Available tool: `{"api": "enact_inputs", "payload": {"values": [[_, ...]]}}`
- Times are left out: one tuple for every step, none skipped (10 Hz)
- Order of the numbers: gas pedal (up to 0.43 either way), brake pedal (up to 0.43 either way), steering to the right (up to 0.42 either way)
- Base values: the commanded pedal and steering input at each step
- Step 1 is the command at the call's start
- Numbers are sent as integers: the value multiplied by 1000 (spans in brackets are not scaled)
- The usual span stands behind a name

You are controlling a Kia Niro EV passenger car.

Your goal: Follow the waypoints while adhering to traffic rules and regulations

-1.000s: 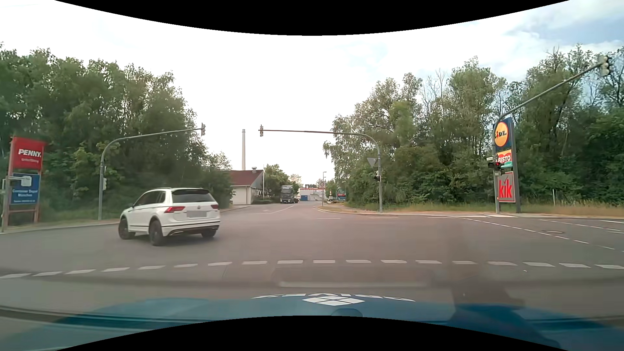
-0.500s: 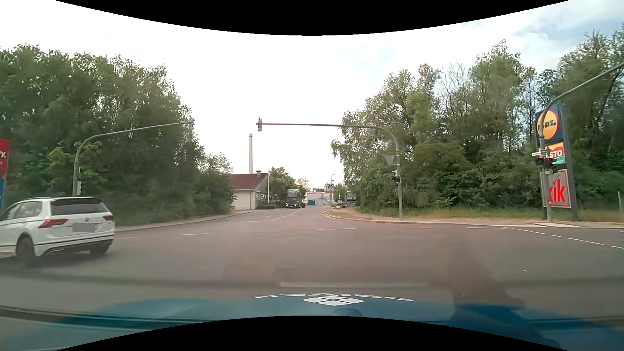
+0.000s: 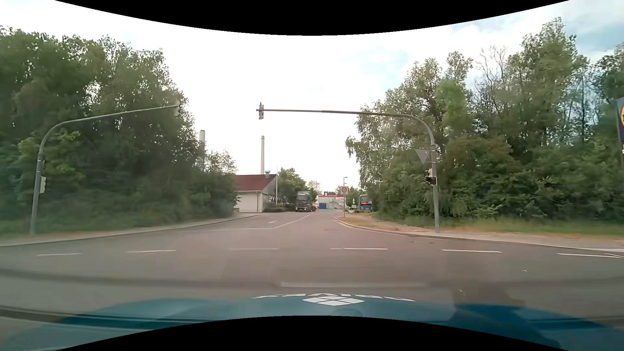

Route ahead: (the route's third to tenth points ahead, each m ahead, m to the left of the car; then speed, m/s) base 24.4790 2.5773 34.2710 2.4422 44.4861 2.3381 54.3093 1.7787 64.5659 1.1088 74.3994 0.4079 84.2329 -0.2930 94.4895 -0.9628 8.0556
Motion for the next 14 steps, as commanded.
{"api": "enact_inputs", "payload": {"values": [[197,0,-44],[197,0,-41],[177,0,-38],[177,0,-34],[177,0,-24],[169,0,-12],[169,0,-7],[169,0,-7],[169,0,-6],[169,0,1],[169,0,2],[169,0,1],[169,0,1],[169,0,2]]}}
